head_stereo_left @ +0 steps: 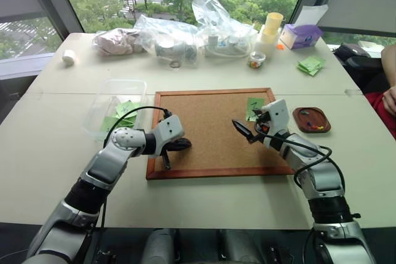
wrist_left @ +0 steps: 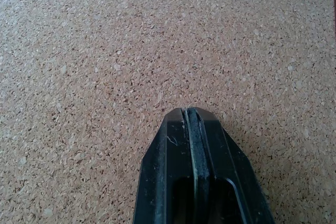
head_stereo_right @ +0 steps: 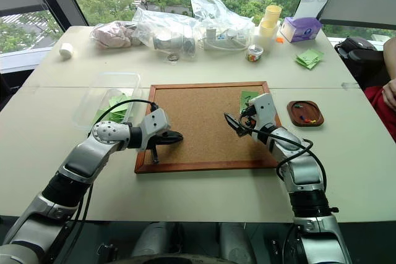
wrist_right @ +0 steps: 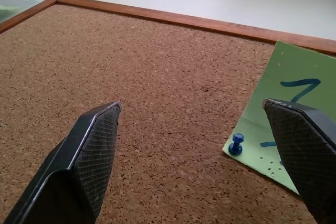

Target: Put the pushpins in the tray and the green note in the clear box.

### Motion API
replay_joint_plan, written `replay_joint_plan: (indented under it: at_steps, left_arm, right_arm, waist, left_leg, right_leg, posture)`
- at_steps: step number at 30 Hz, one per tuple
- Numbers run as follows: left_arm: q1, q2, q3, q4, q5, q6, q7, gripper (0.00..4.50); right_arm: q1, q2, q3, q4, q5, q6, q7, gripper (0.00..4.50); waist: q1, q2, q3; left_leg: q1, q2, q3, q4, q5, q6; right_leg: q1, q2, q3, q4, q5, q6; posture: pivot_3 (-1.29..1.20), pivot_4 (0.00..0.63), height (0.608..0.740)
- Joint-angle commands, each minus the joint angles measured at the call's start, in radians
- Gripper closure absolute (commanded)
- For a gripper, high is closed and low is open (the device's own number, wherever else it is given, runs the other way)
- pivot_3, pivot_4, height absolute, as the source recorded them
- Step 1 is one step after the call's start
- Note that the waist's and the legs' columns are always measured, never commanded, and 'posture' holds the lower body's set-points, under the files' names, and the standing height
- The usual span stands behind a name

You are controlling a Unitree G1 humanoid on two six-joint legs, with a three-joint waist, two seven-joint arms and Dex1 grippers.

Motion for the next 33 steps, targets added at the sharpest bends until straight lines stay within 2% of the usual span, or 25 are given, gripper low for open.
replay_joint_plan:
  at_steps: [1, 6, 8, 10, 13, 17, 27, 33]
  left_arm:
    - [0.023, -0.004, -0.040, 0.020, 0.022, 0.016, 0.004, 4.50]
    - [0.024, -0.008, -0.039, 0.020, 0.022, 0.016, 0.010, 4.50]
    - [0.025, -0.008, -0.039, 0.019, 0.021, 0.016, 0.012, 4.50]
    - [0.024, -0.008, -0.039, 0.020, 0.021, 0.016, 0.013, 4.50]
    - [0.024, -0.009, -0.039, 0.020, 0.022, 0.014, 0.013, 4.50]
    - [0.020, -0.009, -0.039, 0.023, 0.023, 0.010, 0.014, 4.50]
    - [0.013, -0.010, -0.035, 0.032, 0.026, 0.003, 0.015, 4.50]
    - [0.013, -0.008, -0.032, 0.036, 0.025, 0.001, 0.011, 4.50]
  right_arm:
    - [-0.030, 0.007, -0.019, 0.009, 0.013, 0.019, 0.008, 0.06]
    - [-0.048, 0.010, -0.027, 0.036, 0.036, 0.073, 0.024, 0.06]
    - [-0.049, 0.009, -0.029, 0.037, 0.039, 0.090, 0.027, 0.56]
    - [-0.046, 0.009, -0.034, 0.043, 0.048, 0.106, 0.031, 1.20]
    - [-0.038, 0.015, -0.036, 0.051, 0.046, 0.120, 0.037, 2.76]
    - [-0.037, 0.023, -0.035, 0.062, 0.031, 0.128, 0.035, 4.47]
    - [-0.052, 0.015, -0.031, 0.082, -0.029, 0.036, 0.035, 4.47]
    - [-0.092, 0.026, -0.090, 0.028, -0.005, -0.074, 0.028, 4.47]
  waist:
    - [-0.001, 0.000, 0.000]
    - [-0.001, 0.000, 0.000]
    - [0.000, 0.000, 0.000]
    - [0.000, 0.000, 0.000]
    - [0.000, 0.000, 0.000]
    - [-0.003, -0.001, -0.001]
    - [-0.004, -0.003, -0.002]
    - [-0.005, -0.003, -0.002]
  left_leg:
    - [0.000, 0.000, 0.000, 0.000, 0.000, 0.000]
    - [0.000, 0.000, 0.000, 0.000, 0.000, 0.000]
    - [0.000, 0.000, 0.000, 0.000, 0.000, 0.000]
    - [0.000, 0.000, 0.000, 0.000, 0.000, 0.000]
    - [0.000, 0.000, 0.000, 0.000, 0.000, 0.000]
    - [0.000, 0.000, 0.000, 0.000, 0.000, 0.000]
    - [0.001, 0.000, 0.000, 0.000, 0.000, 0.001]
    - [0.001, 0.000, 0.000, 0.000, 0.000, 0.001]
  right_leg:
    - [0.000, 0.000, 0.000, 0.000, 0.000, 0.000]
    - [0.000, 0.000, 0.000, 0.000, 0.000, 0.000]
    - [0.000, 0.000, 0.000, 0.000, 0.000, 0.000]
    - [0.000, 0.000, 0.000, 0.000, 0.000, 0.000]
    - [0.000, 0.000, 0.000, 0.000, 0.000, 0.000]
    - [0.000, 0.000, 0.000, 0.000, 0.000, 0.000]
    - [0.001, 0.000, 0.000, 0.000, 0.000, 0.000]
    - [0.000, 0.000, 0.000, 0.000, 0.000, 0.000]
  posture:
    - [0.00, 0.150, 0.738]
    - [0.00, 0.150, 0.738]
    - [0.00, 0.150, 0.738]
    - [0.00, 0.150, 0.738]
    - [0.00, 0.150, 0.738]
    - [0.00, 0.150, 0.738]
    - [0.00, 0.150, 0.738]
    - [0.00, 0.150, 0.738]
